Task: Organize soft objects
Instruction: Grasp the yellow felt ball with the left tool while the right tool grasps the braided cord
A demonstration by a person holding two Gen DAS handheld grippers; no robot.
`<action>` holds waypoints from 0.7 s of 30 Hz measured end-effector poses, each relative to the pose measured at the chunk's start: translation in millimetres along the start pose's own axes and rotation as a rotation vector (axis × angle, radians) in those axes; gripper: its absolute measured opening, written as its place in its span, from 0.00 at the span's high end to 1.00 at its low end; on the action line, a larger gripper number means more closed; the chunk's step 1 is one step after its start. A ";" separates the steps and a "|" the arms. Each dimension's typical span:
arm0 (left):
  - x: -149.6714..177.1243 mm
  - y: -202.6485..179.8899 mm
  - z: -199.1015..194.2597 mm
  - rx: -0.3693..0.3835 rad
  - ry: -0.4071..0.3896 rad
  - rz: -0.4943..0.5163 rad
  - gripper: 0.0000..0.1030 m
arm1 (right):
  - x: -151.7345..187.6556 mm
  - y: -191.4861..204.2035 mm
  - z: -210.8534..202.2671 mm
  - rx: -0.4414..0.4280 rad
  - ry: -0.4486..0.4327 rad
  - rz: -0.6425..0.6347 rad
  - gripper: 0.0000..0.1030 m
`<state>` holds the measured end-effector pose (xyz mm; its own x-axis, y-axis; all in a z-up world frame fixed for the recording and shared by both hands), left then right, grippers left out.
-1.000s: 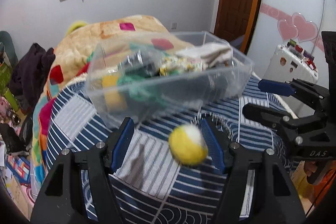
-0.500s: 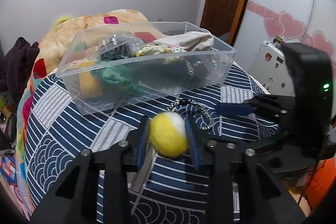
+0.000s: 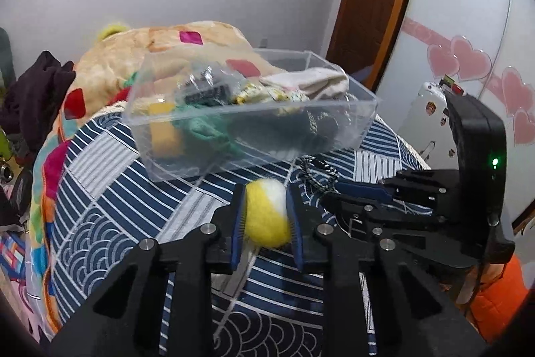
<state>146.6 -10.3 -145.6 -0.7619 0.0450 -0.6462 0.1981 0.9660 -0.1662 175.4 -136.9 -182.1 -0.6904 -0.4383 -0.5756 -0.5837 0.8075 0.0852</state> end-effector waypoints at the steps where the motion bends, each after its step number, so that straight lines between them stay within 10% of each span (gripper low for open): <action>1: -1.7 1.8 -4.3 -0.004 -0.012 -0.003 0.78 | 0.3 -0.4 -1.2 0.003 -0.004 0.003 0.85; 21: -60.6 31.4 -58.1 -0.151 -0.216 -0.042 0.78 | -44.8 -8.1 -60.4 0.020 -0.239 0.026 0.85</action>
<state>163.1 32.2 -68.4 -0.6148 -0.0354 -0.7879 0.0626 0.9936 -0.0935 185.2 -147.6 -108.0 -0.5830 -0.3136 -0.7495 -0.5567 0.8261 0.0873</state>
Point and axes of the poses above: each gripper's, at about its wrist camera, not at the fingertips, and z roughly the way its jaws point, y to its left, x to its underside, the point moved 4 cm from there along z, roughly the way its jaws point, and after that the axes turned 8 degrees about y, right-handed, at the moved point
